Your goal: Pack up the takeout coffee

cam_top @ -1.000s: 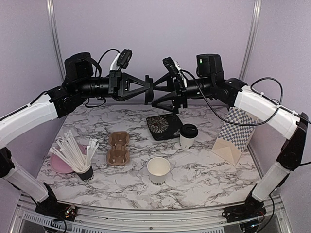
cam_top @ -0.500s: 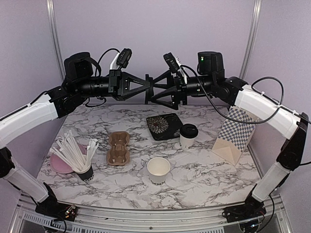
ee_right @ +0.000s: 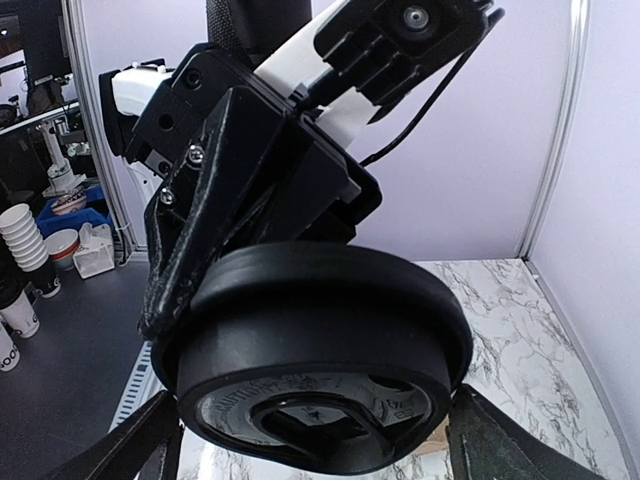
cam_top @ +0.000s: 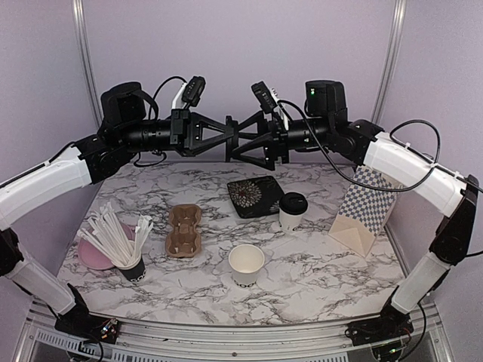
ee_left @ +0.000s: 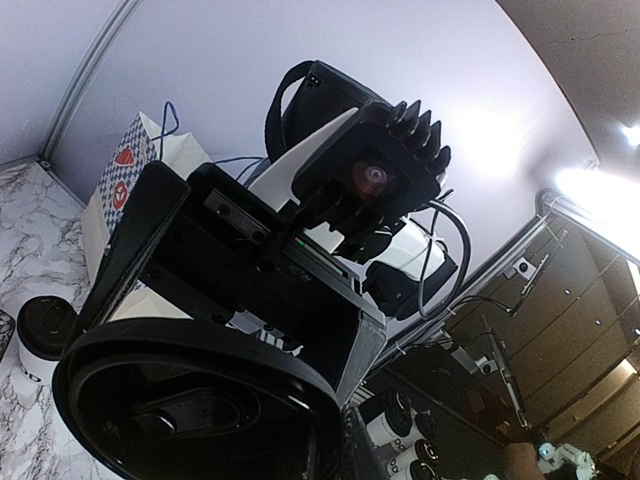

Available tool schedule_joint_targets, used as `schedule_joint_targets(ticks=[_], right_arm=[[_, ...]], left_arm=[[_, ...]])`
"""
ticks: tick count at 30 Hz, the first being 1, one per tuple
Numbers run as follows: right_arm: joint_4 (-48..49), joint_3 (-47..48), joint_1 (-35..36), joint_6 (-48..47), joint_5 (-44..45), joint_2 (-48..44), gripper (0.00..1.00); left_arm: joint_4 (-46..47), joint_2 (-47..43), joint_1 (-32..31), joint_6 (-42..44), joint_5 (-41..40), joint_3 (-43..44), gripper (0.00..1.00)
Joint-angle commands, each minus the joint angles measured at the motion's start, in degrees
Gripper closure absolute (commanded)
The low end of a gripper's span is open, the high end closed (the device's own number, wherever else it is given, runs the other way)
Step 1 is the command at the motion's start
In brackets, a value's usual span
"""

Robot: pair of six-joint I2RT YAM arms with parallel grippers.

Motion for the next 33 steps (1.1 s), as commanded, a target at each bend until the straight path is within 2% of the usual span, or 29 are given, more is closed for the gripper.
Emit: schedule_joint_targets(ticks=[1,7,9,10,11,14,22,29,33], right_arm=[[2.0,2.5,0.7,1.8,1.2,0.7,0.14],[2.1,2.1,0.7,1.6,2.5,0.9,0.21],[2.1,1.5,0.6,1.3,2.8,0.6,0.22],[2.0,1.1,0.7,1.1,2.9,0.5,0.22],[1.8,0.7,0.6,0.7,3.2,0.4,0.23],[0.5,-1.2,0.3,-1.8,4.4,-0.7,0.23],[-2.6,-6.7,-2.2,-7.5,7.1,-3.0,0.28],[-22.0,-5.1,-2.1,-24.8,10.5,-3.0,0.29],[-37.2,1.0,-0.4,-37.1,13.9,-0.2,0.29]], left_arm=[[2.8,0.8,-0.2,0.0,-0.4,-0.4,0.94],[2.8,0.6,-0.2,0.3,-1.2,-1.2,0.89],[2.5,0.4,-0.2,0.5,-1.7,-1.7,0.83],[1.7,0.3,-0.2,1.2,-2.3,-1.6,0.77],[-0.8,0.2,-0.2,2.6,-3.6,-1.1,0.69],[-9.9,-0.4,-0.1,8.1,-7.8,0.8,0.59],[-20.8,-4.6,-0.1,16.3,-12.6,-0.5,0.49],[-35.5,-7.3,-0.1,25.6,-25.5,-0.2,0.48],[-39.9,-7.7,-0.1,27.7,-32.4,-1.0,0.48]])
